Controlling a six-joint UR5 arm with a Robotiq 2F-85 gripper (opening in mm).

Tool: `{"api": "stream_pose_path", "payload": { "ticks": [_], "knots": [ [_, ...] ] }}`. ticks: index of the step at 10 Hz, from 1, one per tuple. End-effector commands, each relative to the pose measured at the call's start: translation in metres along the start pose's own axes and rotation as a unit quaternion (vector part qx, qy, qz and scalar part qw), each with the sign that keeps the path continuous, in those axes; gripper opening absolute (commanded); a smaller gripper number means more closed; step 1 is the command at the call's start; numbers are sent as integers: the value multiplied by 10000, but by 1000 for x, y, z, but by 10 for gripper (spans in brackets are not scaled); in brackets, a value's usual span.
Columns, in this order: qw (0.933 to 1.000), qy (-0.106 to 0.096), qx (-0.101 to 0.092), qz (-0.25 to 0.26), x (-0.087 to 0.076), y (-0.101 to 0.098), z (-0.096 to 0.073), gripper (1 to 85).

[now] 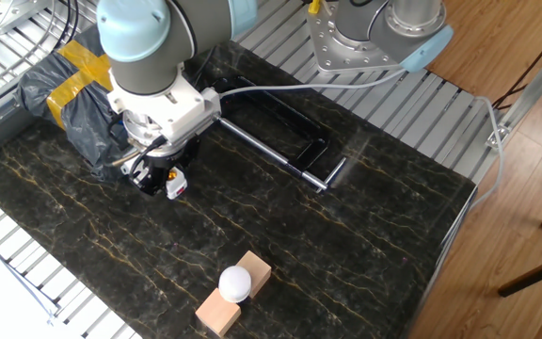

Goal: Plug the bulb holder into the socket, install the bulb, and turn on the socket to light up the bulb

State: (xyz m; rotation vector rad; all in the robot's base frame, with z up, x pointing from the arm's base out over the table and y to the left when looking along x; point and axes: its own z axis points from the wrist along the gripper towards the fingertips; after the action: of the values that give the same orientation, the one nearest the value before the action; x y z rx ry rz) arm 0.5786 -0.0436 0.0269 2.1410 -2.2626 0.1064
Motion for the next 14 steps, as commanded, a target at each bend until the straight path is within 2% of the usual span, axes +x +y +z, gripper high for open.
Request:
{"api": "stream_pose_path", "payload": {
  "ticks": [1,4,10,14],
  "knots": [
    [10000,-71,-31,-7,2,-1,-3,10],
    [9999,-131,-57,-36,5,0,1,10],
    [10000,29,-33,-78,22,0,-3,10],
    [9999,22,-41,-140,34,-1,1,10]
  ]
}}
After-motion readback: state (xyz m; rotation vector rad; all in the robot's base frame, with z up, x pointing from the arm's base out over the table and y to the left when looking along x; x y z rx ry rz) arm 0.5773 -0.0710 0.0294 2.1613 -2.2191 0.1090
